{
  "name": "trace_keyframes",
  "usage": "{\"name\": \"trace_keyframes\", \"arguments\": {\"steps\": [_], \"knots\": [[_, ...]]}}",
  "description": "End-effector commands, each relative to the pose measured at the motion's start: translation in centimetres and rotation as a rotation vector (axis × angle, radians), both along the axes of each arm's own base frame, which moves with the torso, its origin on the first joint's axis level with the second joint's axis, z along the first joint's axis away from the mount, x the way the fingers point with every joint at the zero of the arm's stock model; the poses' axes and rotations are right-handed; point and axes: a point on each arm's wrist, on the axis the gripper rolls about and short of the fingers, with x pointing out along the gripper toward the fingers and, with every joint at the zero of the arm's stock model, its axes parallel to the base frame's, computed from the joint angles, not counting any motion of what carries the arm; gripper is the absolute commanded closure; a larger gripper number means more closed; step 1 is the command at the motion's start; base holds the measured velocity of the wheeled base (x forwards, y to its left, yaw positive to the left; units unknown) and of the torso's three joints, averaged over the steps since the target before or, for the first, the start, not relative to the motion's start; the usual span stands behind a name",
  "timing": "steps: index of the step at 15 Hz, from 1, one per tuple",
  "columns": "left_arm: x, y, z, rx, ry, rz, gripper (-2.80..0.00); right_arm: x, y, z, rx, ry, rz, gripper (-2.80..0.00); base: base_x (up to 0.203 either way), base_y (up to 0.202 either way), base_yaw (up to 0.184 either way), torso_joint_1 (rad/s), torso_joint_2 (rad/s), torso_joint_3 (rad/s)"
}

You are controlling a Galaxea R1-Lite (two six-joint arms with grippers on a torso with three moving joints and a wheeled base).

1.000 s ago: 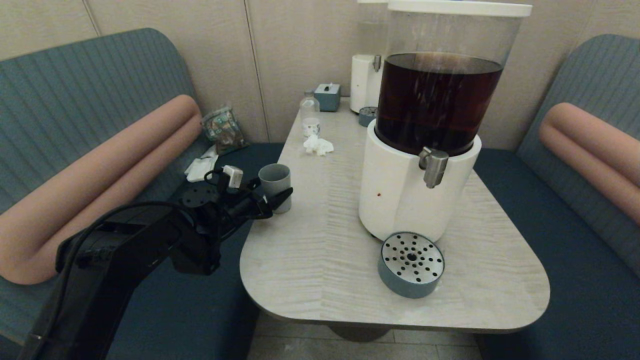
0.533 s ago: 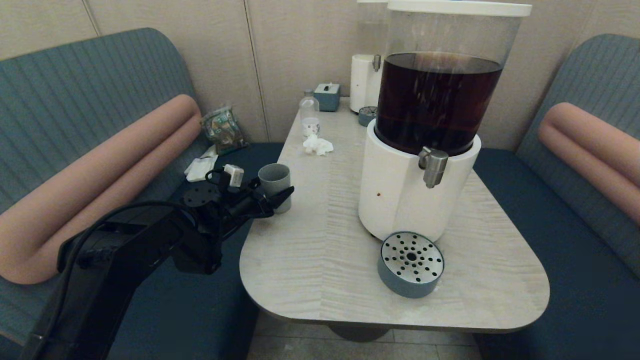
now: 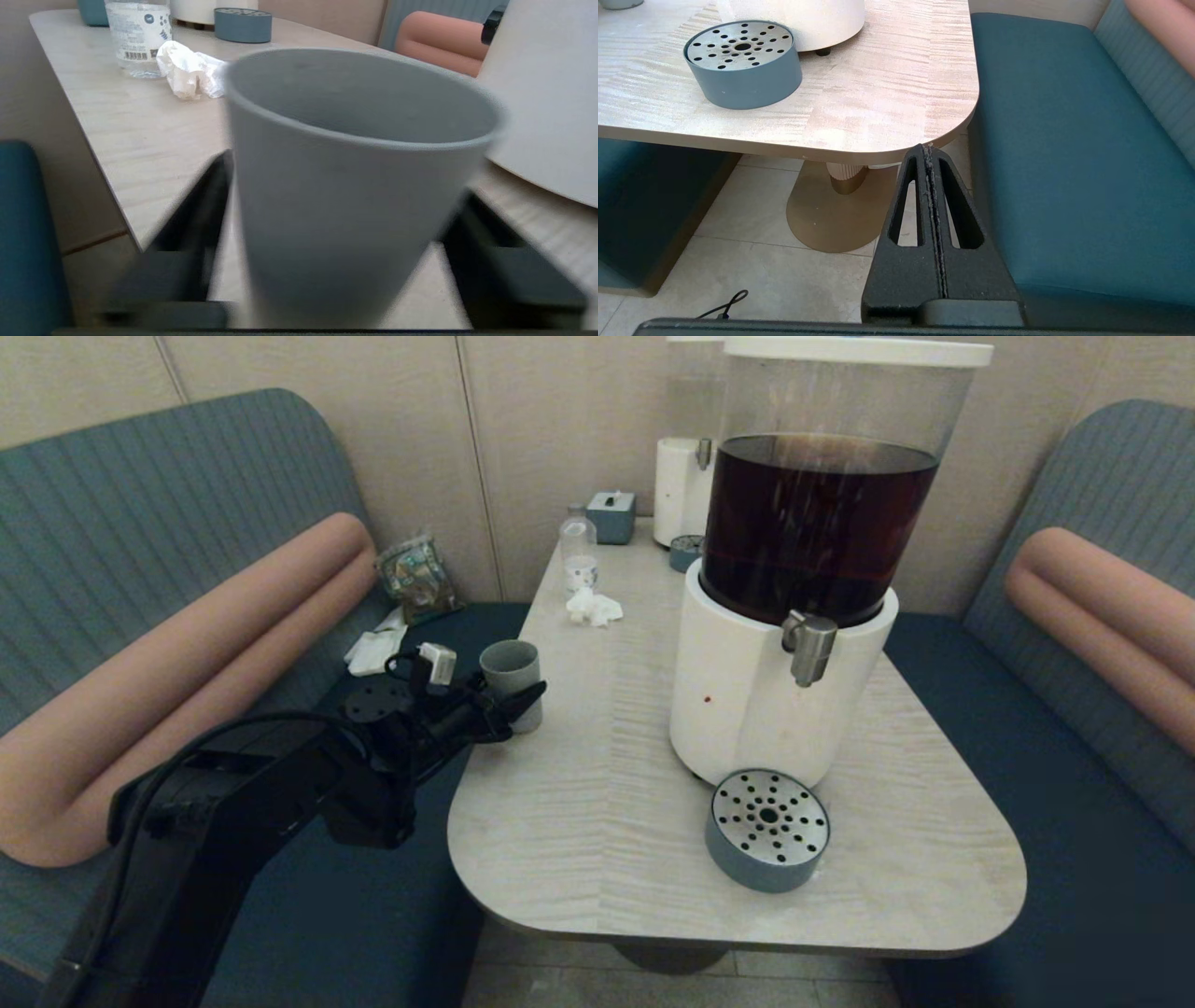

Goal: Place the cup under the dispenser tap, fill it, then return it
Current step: Pick up the cup

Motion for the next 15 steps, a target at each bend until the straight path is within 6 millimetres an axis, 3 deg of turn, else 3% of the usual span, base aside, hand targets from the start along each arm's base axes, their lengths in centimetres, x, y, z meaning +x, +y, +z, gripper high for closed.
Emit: {"name": "trace_keyframes", "arguments": {"steps": [1, 9, 15], "knots": [[0.0, 0.0, 0.2, -0.002, -0.010, -0.003, 0.00, 0.0, 0.0, 0.0, 0.000, 0.000, 0.001, 0.00, 0.000, 0.000, 0.000, 0.000, 0.00, 0.000], [-1.0, 0.0, 1.3, 0.008, -0.005, -0.005, 0.00, 0.0, 0.0, 0.0, 0.000, 0.000, 0.001, 0.00, 0.000, 0.000, 0.000, 0.000, 0.00, 0.000], [-6.3, -2.8, 6.9, 0.006, 0.001, -0.083, 0.00, 0.0, 0.0, 0.0, 0.000, 0.000, 0.000, 0.00, 0.000, 0.000, 0.000, 0.000, 0.00, 0.000]]}}
